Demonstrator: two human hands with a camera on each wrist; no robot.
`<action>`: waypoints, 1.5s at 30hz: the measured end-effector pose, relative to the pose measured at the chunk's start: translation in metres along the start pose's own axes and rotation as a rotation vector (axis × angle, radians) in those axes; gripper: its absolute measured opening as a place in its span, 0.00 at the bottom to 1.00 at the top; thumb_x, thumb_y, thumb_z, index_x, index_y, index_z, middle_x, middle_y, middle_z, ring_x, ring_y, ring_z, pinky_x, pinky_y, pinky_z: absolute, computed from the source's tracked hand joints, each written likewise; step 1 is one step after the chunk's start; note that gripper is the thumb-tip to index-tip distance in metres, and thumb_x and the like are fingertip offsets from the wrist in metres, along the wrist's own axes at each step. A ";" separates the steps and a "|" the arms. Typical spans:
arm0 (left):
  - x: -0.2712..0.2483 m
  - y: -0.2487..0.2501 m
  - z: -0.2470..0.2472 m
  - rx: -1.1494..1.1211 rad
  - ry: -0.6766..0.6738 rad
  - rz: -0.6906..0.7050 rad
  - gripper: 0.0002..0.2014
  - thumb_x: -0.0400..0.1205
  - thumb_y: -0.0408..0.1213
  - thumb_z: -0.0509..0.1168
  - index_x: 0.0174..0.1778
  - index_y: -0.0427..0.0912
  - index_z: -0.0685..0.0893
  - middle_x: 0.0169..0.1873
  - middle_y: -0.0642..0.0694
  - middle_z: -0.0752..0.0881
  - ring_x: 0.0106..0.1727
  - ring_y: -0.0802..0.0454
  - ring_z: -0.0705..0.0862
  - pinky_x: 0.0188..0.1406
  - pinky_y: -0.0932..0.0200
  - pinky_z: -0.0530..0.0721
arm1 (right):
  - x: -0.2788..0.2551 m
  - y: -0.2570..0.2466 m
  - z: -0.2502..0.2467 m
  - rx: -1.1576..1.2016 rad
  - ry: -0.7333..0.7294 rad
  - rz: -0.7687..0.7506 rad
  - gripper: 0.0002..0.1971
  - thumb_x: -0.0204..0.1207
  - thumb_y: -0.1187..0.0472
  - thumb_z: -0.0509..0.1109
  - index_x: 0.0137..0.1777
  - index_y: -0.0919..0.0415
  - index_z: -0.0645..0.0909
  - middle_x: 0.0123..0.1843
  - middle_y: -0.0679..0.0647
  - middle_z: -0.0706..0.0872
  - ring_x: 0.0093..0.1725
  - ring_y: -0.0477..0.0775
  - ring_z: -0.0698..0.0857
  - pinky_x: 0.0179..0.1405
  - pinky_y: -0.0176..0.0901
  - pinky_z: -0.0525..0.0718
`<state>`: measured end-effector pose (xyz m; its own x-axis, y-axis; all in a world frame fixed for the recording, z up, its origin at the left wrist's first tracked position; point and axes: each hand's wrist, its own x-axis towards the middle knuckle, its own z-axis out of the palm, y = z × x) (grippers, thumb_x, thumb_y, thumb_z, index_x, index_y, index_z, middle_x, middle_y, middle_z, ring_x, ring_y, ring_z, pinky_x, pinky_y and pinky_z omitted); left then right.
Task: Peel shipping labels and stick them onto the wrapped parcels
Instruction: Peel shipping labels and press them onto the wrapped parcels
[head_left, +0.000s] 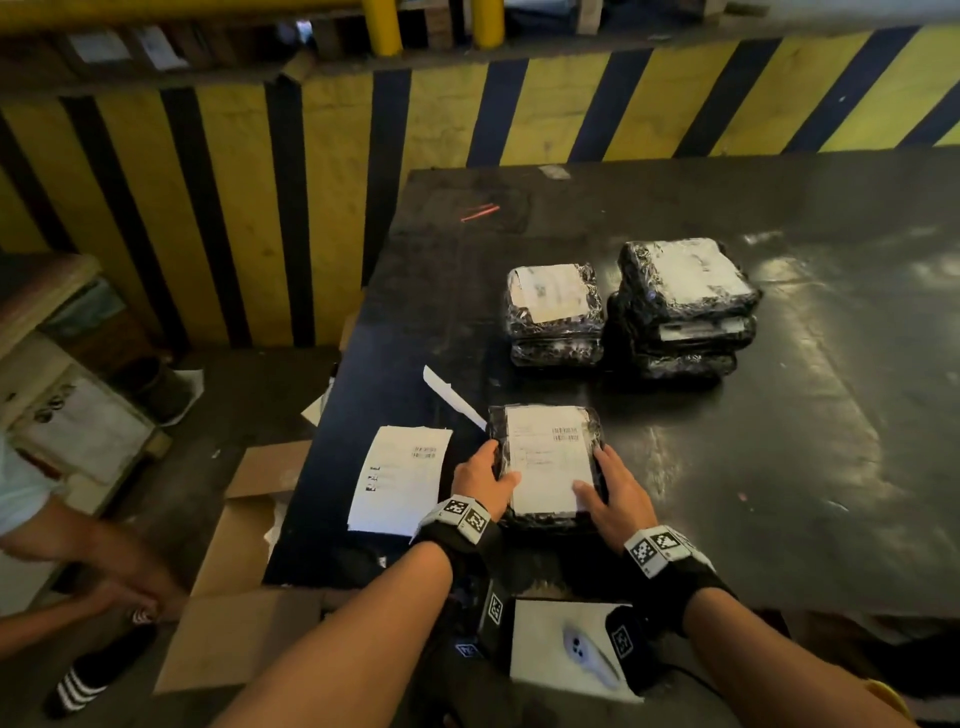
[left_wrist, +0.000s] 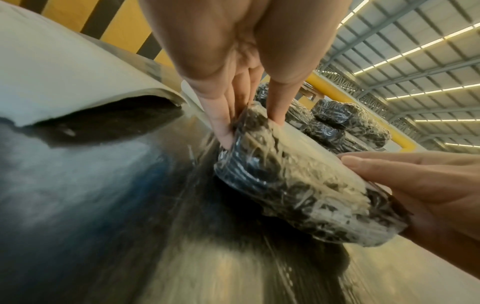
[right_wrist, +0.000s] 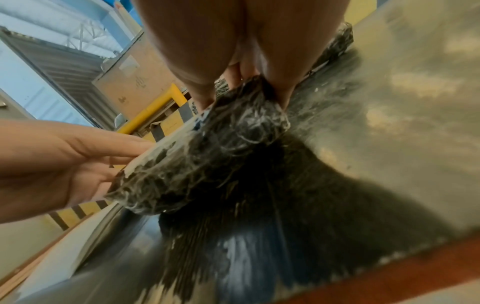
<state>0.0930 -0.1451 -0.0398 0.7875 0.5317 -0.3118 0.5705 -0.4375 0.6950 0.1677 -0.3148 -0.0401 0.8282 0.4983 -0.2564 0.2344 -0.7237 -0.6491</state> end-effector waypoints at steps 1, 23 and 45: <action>0.000 0.001 -0.002 0.028 -0.021 0.002 0.24 0.80 0.39 0.66 0.72 0.42 0.73 0.67 0.41 0.82 0.66 0.41 0.81 0.67 0.53 0.79 | 0.000 -0.001 -0.001 -0.018 -0.014 0.004 0.31 0.80 0.54 0.63 0.80 0.62 0.59 0.83 0.56 0.58 0.81 0.55 0.61 0.79 0.44 0.58; 0.003 -0.099 -0.153 0.572 -0.170 0.198 0.27 0.84 0.42 0.60 0.78 0.41 0.64 0.80 0.45 0.64 0.78 0.44 0.68 0.76 0.50 0.69 | 0.027 -0.156 0.104 -0.413 -0.190 -0.270 0.26 0.79 0.55 0.63 0.76 0.59 0.64 0.81 0.58 0.63 0.78 0.58 0.66 0.77 0.47 0.67; 0.002 -0.125 -0.141 0.598 -0.227 0.225 0.24 0.85 0.44 0.57 0.75 0.40 0.66 0.79 0.46 0.64 0.74 0.43 0.73 0.72 0.47 0.73 | 0.040 -0.156 0.105 -0.163 0.035 0.107 0.15 0.78 0.58 0.64 0.64 0.60 0.74 0.57 0.63 0.86 0.56 0.66 0.84 0.54 0.48 0.81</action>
<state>-0.0095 0.0130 -0.0361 0.8943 0.2441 -0.3751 0.3665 -0.8804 0.3010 0.1111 -0.1323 -0.0243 0.8693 0.3998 -0.2908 0.2213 -0.8407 -0.4942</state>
